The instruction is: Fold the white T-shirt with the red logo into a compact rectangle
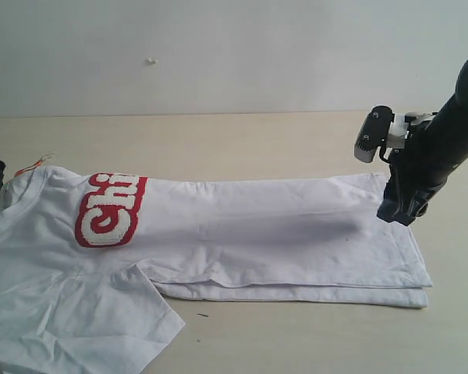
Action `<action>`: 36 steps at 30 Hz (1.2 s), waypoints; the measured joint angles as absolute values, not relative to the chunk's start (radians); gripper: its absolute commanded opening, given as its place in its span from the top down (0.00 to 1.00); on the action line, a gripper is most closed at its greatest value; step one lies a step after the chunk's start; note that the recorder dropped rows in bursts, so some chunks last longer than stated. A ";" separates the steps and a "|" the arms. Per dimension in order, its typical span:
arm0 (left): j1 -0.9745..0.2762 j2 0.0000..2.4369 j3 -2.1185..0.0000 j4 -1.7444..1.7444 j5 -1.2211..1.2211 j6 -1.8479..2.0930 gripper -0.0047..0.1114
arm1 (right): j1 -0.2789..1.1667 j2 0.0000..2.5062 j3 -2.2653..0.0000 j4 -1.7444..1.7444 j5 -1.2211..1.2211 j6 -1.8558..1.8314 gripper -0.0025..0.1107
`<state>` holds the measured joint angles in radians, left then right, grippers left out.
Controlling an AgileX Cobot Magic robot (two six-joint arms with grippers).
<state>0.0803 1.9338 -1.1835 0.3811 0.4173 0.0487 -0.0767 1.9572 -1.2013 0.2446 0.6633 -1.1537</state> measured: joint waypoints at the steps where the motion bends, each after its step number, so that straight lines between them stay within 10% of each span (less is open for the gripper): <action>1: 0.082 1.931 -1.183 0.378 0.454 0.049 0.06 | -0.077 1.957 -1.201 0.250 0.675 -1.154 0.46; 14: 0.229 1.728 -1.074 -0.438 1.168 0.348 0.06 | -0.077 1.957 -1.201 0.355 0.887 -1.147 0.46; 36: 0.229 1.671 -0.577 -0.818 0.784 0.666 0.06 | -0.077 1.957 -1.202 0.459 1.022 -1.152 0.46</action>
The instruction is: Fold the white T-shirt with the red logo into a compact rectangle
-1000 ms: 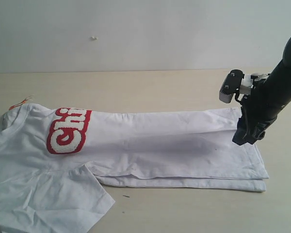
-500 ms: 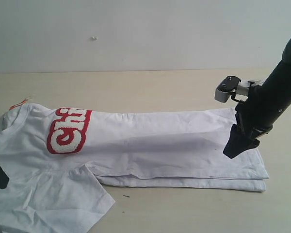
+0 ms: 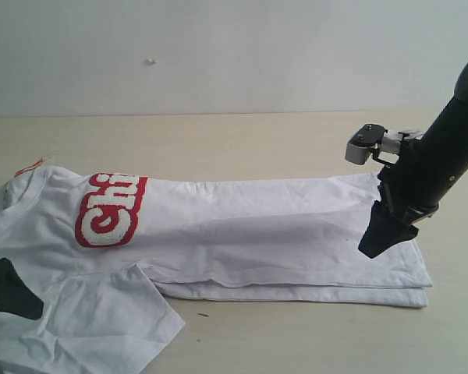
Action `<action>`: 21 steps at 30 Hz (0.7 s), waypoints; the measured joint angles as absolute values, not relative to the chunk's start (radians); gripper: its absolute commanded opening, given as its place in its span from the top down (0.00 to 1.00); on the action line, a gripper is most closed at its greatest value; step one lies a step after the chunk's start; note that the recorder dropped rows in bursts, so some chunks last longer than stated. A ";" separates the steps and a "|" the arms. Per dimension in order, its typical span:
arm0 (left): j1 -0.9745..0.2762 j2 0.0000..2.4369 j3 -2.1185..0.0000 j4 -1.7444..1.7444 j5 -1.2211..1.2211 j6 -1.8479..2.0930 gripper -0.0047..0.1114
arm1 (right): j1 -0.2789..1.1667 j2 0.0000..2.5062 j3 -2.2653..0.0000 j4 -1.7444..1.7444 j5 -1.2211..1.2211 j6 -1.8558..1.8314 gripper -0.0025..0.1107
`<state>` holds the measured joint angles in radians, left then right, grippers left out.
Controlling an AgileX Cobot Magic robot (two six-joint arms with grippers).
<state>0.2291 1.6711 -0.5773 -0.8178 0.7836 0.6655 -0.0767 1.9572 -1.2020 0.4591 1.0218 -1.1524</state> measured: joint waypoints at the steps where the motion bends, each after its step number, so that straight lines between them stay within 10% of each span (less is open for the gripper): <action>1: 0.229 1.680 -0.577 -0.841 0.796 0.682 0.06 | -0.077 1.957 -1.202 0.459 1.023 -1.152 0.46; 12: 0.229 1.803 -0.571 -0.924 1.025 0.725 0.09 | -0.077 1.957 -1.202 0.459 1.023 -1.154 0.46; 21: 0.229 1.868 -0.562 -0.966 0.940 0.774 0.95 | -0.077 1.957 -1.202 0.469 1.030 -1.154 0.46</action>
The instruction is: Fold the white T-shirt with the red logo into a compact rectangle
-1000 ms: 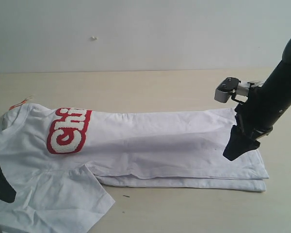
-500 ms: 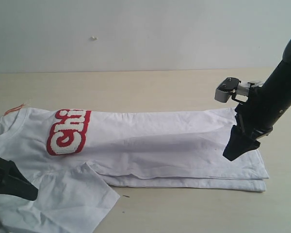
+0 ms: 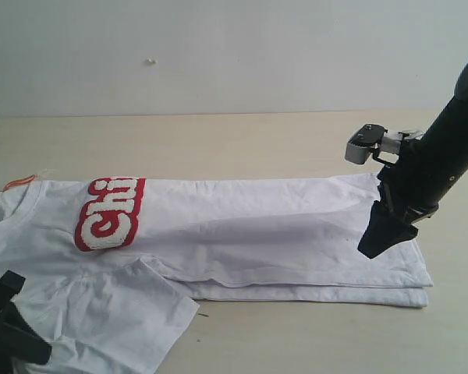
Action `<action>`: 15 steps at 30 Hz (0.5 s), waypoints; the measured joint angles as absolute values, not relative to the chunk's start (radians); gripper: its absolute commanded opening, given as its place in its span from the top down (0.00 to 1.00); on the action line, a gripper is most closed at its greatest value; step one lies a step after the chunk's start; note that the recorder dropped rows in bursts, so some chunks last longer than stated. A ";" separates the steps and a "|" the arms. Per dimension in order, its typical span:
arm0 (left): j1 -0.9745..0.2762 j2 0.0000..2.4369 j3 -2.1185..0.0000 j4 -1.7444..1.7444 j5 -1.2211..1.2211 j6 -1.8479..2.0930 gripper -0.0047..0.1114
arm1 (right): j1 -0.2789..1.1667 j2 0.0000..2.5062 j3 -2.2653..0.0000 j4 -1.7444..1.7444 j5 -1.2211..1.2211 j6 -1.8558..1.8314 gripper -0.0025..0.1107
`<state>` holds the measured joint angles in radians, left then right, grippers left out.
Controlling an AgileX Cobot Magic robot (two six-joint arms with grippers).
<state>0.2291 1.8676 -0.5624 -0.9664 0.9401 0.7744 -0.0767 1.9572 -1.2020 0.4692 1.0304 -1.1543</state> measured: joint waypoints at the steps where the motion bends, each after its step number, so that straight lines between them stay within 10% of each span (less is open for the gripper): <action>1: 0.229 1.872 -0.562 -0.968 0.920 0.777 0.94 | -0.077 1.957 -1.202 0.474 1.032 -1.154 0.46; 15: 0.229 1.878 -0.599 -1.165 1.195 0.852 0.94 | -0.077 1.957 -1.202 0.487 1.042 -1.164 0.46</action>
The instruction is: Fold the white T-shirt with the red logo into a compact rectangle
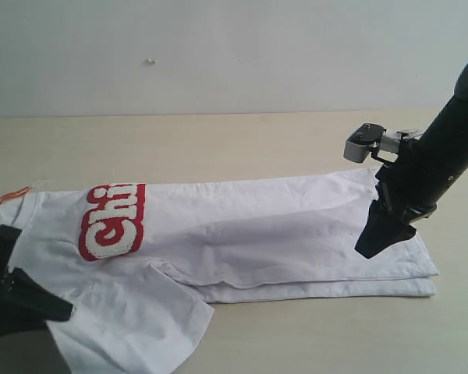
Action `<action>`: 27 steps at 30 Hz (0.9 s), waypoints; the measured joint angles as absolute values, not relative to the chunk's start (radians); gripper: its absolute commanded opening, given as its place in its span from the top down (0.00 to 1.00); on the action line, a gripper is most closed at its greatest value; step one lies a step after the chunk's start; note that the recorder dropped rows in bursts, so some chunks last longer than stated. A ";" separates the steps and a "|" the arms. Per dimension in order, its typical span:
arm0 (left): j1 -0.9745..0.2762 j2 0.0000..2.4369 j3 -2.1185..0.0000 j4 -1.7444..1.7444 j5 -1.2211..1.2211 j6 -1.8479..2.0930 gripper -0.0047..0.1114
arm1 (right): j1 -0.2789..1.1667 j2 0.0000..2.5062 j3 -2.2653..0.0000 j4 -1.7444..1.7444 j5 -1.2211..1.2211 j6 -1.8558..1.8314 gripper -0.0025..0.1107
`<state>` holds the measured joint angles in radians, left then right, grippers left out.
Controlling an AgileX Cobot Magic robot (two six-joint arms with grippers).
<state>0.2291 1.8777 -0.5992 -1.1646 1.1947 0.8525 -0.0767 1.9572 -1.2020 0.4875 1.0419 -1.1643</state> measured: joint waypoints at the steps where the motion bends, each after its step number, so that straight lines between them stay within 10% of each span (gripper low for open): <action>1: 0.229 1.878 -0.601 -1.207 1.196 0.857 0.94 | -0.077 1.957 -1.202 0.487 1.042 -1.166 0.46; 27: 0.229 1.879 -0.716 -1.731 0.899 0.784 0.94 | -0.077 1.957 -1.202 0.490 1.064 -1.166 0.46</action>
<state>0.2291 1.8787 -0.7159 -1.7309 0.8991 0.7845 -0.0767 1.9572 -1.2020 0.4895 1.0641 -1.1661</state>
